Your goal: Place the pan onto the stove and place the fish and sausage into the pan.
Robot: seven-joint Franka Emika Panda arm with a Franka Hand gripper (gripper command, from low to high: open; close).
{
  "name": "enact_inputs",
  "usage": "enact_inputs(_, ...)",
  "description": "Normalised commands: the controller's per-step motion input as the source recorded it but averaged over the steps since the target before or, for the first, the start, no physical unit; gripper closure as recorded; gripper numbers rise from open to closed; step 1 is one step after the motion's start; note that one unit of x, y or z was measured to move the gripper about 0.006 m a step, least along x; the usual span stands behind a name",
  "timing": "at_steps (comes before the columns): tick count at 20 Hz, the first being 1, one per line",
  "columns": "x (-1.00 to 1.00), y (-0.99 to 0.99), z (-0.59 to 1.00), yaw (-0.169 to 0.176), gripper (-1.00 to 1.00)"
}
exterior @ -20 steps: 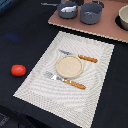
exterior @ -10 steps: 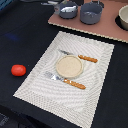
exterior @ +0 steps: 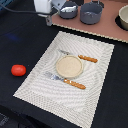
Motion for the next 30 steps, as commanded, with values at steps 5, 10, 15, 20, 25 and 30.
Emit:
enact_inputs(5, 0.0, -0.99, 0.0, 0.0, -1.0)
enact_inputs(10, 0.0, -0.95, -0.02, 0.009, -1.0)
enact_inputs(15, 0.01, -0.9, -0.15, 0.042, -1.0)
enact_inputs(20, 0.09, -0.64, -0.23, 0.05, -1.0)
enact_inputs(25, 0.04, -0.39, -0.34, 0.009, -1.0)
enact_inputs(30, -0.06, -0.22, -0.35, 0.0, -1.0)
